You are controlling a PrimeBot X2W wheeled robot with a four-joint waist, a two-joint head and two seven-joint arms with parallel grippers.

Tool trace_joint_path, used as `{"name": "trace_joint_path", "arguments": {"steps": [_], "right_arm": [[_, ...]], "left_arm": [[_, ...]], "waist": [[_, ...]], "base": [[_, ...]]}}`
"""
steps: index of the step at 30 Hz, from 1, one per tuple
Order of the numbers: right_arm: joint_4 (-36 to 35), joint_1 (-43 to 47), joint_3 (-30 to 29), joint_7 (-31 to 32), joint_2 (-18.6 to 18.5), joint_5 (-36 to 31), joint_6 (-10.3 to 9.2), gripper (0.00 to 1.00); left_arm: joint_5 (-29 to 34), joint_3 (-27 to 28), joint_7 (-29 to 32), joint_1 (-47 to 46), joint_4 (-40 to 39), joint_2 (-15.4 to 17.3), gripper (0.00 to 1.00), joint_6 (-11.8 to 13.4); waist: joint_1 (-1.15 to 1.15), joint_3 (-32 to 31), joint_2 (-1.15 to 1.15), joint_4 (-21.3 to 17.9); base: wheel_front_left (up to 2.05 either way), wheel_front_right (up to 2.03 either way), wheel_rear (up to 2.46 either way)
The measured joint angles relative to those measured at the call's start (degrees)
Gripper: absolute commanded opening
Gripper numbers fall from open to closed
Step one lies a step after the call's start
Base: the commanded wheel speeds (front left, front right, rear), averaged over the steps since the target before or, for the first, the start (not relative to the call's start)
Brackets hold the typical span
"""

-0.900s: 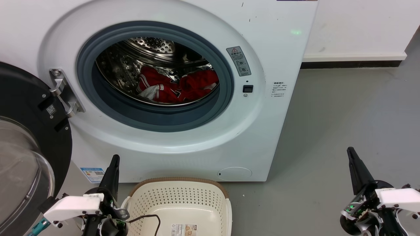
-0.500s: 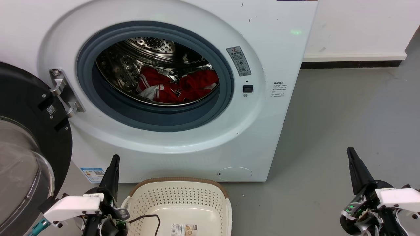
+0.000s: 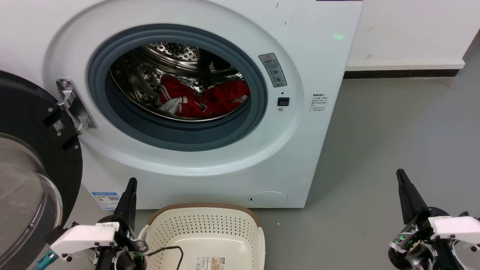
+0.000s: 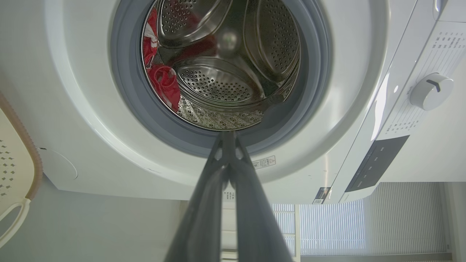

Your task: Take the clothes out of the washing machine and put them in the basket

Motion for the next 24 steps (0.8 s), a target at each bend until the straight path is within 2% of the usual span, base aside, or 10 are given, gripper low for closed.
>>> {"name": "trace_joint_path", "arguments": {"steps": [7,16,24], "right_arm": [[2.8,2.7,0.3,-0.3,0.0,0.0,-0.01,1.0],[2.1,2.8,1.8,-2.8,0.1,-1.3,-0.01,1.0],[2.7,2.8,1.4,-4.9,0.1,-5.9,-0.01,1.0]], "left_arm": [[0.0,-0.4,-0.3,2.9,2.8,-0.2,1.0,0.1],[1.2,0.1,-2.8,3.4,1.4,-0.2,1.0,0.1],[6.2,2.5,-4.8,3.5,0.8,-0.2,1.0,0.1]], "waist": [[0.0,0.1,0.0,0.0],[0.0,0.2,0.0,-0.1],[0.0,0.3,0.0,-0.2]], "base": [[0.0,0.0,0.0],[0.0,0.0,0.0],[0.0,0.0,0.0]]}}
